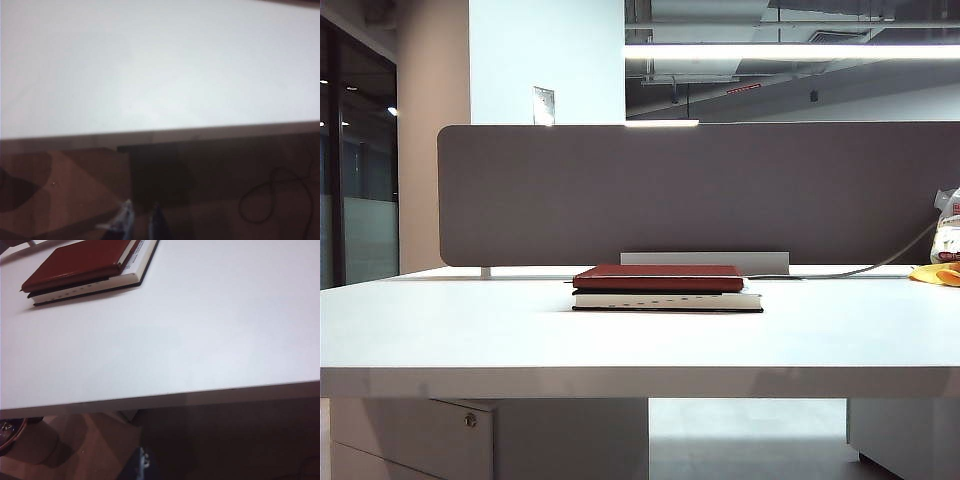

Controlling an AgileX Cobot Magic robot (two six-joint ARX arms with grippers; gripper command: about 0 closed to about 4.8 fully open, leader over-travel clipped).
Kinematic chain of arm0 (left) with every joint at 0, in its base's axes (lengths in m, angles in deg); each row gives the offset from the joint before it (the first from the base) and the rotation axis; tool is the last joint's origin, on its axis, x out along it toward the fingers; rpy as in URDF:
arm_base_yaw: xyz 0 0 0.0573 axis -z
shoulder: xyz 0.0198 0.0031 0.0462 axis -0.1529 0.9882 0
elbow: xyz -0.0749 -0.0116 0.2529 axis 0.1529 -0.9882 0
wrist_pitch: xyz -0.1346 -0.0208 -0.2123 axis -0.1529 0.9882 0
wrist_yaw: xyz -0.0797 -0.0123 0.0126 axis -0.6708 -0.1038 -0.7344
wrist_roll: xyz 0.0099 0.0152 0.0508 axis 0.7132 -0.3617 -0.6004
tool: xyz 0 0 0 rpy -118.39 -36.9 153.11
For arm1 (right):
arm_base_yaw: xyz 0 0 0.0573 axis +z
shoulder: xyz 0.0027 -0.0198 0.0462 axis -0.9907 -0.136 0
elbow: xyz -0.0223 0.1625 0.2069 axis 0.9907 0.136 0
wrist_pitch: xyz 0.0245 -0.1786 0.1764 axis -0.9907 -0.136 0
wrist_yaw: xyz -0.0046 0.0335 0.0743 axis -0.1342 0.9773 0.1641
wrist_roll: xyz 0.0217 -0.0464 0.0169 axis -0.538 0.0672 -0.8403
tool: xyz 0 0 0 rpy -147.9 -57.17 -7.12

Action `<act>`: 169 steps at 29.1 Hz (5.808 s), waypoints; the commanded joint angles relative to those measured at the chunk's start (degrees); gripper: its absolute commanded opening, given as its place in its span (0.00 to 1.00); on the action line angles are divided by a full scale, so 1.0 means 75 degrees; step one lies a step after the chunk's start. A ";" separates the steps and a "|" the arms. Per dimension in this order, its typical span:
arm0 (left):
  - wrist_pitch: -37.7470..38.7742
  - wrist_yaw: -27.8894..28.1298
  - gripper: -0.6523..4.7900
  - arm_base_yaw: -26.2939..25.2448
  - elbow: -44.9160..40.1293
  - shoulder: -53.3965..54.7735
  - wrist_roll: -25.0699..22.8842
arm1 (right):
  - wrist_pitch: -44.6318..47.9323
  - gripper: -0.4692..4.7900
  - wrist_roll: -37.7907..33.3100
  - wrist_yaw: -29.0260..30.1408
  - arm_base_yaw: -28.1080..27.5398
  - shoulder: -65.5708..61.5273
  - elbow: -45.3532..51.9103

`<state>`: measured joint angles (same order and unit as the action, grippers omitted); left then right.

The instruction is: Pick up the red book and place it on top of the black book.

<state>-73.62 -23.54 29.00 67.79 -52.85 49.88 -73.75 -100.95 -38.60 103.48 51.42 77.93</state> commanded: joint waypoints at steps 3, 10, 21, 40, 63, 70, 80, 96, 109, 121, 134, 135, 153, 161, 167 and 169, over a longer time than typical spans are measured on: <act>-0.0353 0.0020 0.21 -0.0009 -0.0178 0.0000 -0.0041 | 0.0114 0.09 0.0029 -0.0061 0.0006 0.0000 0.0020; -0.1000 0.0055 0.15 -0.0009 -0.0562 0.0000 -0.0058 | 0.0108 0.09 0.0050 -0.0058 0.0006 0.0000 0.0020; -0.0909 0.0076 0.11 -0.0009 -0.0568 0.0003 -0.0029 | 0.0099 0.09 0.0047 -0.0055 0.0006 0.0000 0.0020; -0.0906 0.0061 0.11 -0.0009 -0.0568 0.0000 -0.0029 | -0.0017 0.09 0.1201 -0.0478 -0.0006 0.0000 -0.0003; -0.0906 0.0061 0.11 -0.0009 -0.0568 0.0000 -0.0029 | 0.0006 0.09 0.1993 -0.0254 -0.0006 0.0000 -0.0006; -0.0901 0.0067 0.11 -0.0015 -0.0568 -0.0029 -0.0029 | 0.0006 0.09 0.1993 -0.0254 -0.0006 0.0000 -0.0006; -0.0854 0.0064 0.11 -0.0458 -0.0568 -0.1189 -0.0038 | 0.0009 0.09 0.1993 -0.0251 -0.0061 0.0000 -0.0006; -0.0784 0.0064 0.11 -0.1699 -0.0568 -0.2541 -0.0041 | 0.0009 0.09 0.1993 -0.0254 -0.1953 0.0000 -0.0006; -0.0784 0.0061 0.11 -0.2547 -0.0568 -0.2707 -0.0058 | 0.0009 0.09 0.1993 -0.0254 -0.2623 0.0000 -0.0003; -0.0784 0.0061 0.11 -0.2591 -0.0568 -0.2707 -0.0058 | 0.0009 0.09 0.1993 -0.0256 -0.2745 0.0000 -0.0003; -0.0784 0.0061 0.11 -0.2591 -0.0568 -0.2704 -0.0058 | 0.0009 0.09 0.1993 -0.0254 -0.2792 0.0000 -0.0006; -0.0784 0.0061 0.11 -0.2591 -0.0568 -0.2704 -0.0058 | 0.0009 0.09 0.1993 -0.0254 -0.2792 0.0000 -0.0006; -0.0784 0.0061 0.11 -0.2591 -0.0568 -0.2707 -0.0058 | 0.0009 0.09 0.1993 -0.0254 -0.2792 0.0000 -0.0006; -0.0784 0.0061 0.11 -0.2591 -0.0568 -0.2704 -0.0058 | 0.0058 0.09 0.1915 -0.0245 -0.2792 0.0000 -0.0006; -0.0784 0.0061 0.11 -0.2591 -0.0568 -0.2707 -0.0058 | 0.0338 0.09 0.2532 -0.0277 -0.2798 0.0000 -0.0003; -0.0784 0.0061 0.11 -0.2591 -0.0568 -0.2707 -0.0058 | 0.0525 0.09 0.2871 -0.0274 -0.2798 0.0000 -0.0003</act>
<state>-79.02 -23.08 9.70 63.52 -73.18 49.68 -72.40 -82.22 -40.56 82.48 51.42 78.04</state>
